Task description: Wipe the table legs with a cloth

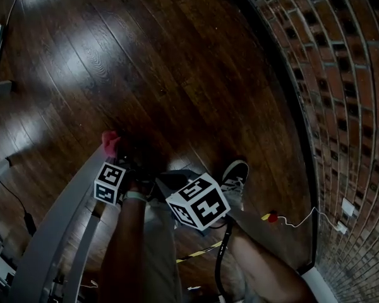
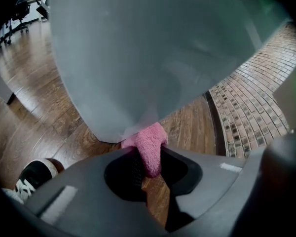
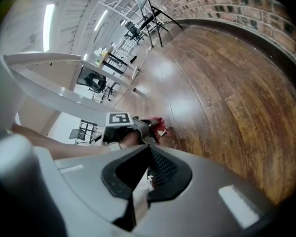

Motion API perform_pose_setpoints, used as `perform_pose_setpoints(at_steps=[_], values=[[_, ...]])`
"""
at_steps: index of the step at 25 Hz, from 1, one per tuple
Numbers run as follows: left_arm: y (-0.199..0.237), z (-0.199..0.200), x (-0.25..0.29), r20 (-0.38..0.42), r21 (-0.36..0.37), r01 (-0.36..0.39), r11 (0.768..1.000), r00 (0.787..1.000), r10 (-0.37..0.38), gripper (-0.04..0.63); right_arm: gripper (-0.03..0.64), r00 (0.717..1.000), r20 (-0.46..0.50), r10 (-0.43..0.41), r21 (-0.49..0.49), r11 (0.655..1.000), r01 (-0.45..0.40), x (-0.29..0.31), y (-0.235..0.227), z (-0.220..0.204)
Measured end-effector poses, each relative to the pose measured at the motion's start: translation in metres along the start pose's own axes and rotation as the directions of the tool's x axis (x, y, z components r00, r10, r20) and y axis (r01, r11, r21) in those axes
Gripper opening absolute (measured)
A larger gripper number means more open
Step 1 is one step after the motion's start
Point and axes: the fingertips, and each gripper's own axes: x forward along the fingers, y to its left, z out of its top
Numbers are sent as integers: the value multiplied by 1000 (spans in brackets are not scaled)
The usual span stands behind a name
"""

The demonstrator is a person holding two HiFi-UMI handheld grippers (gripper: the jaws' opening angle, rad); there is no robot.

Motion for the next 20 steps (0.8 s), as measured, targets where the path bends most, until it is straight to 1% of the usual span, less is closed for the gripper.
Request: perform_pose_setpoints(at_steps=[7, 12, 17, 20], values=[[-31, 11, -60, -17, 51, 27, 998, 1000, -26, 55, -8, 1000, -8, -6, -26, 1000, 6, -39, 43, 4], [-56, 15, -116, -51, 131, 45, 990, 998, -38, 55, -8, 1000, -5, 1, -40, 999, -1, -74, 80, 8], [-61, 21, -172, -76, 192, 37, 981, 997, -22, 55, -8, 1000, 5, 8, -61, 998, -8, -104, 114, 15], [-61, 33, -200, -68, 204, 30, 979, 998, -17, 55, -8, 1000, 22, 7, -70, 998, -5, -119, 128, 21]])
